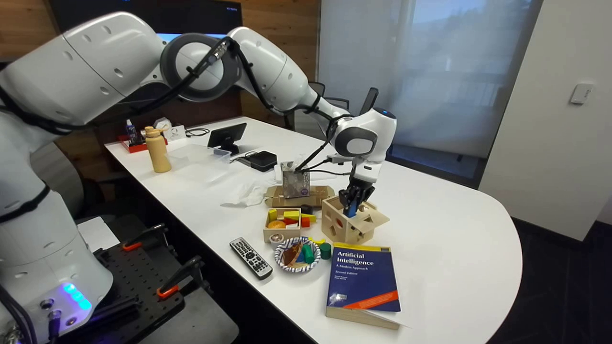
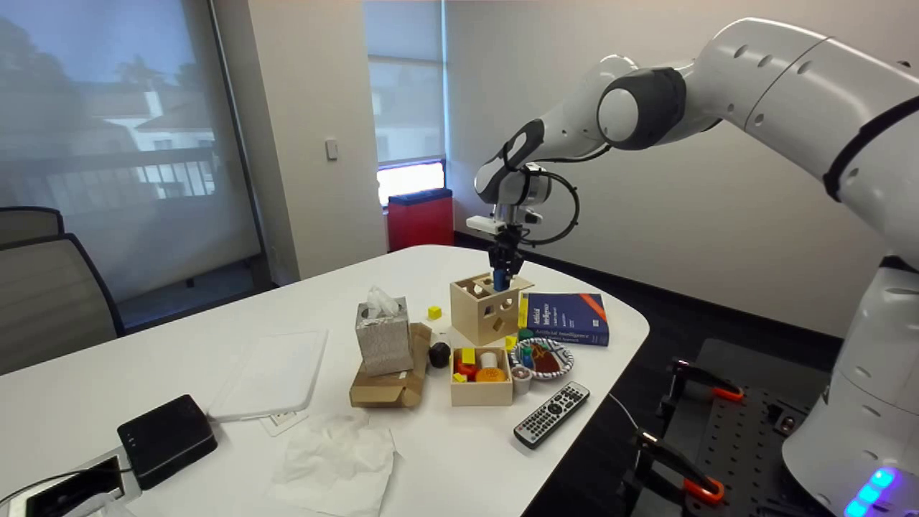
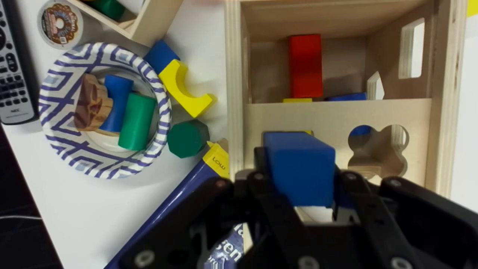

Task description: Put the blue block in the wooden toy box.

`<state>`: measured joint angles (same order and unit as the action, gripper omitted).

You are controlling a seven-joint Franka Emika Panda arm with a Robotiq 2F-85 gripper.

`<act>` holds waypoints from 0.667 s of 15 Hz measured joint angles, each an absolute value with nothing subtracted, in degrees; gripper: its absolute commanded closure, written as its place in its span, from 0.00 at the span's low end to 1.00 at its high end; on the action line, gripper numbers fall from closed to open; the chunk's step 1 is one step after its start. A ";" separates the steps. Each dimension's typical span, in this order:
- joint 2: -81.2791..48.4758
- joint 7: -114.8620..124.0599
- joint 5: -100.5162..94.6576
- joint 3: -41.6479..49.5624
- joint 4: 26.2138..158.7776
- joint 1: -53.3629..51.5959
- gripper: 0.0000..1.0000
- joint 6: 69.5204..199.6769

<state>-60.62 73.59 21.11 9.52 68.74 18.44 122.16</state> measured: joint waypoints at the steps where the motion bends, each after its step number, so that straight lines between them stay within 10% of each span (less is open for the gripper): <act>1: -60.87 73.59 21.04 9.52 68.61 18.26 0.91 122.15; 4: -61.45 73.59 20.80 9.52 68.02 17.95 0.91 122.05; 5: -61.50 73.59 20.75 9.52 67.96 17.94 0.41 122.04; 10: -61.52 73.59 20.67 9.54 67.90 17.96 0.12 122.14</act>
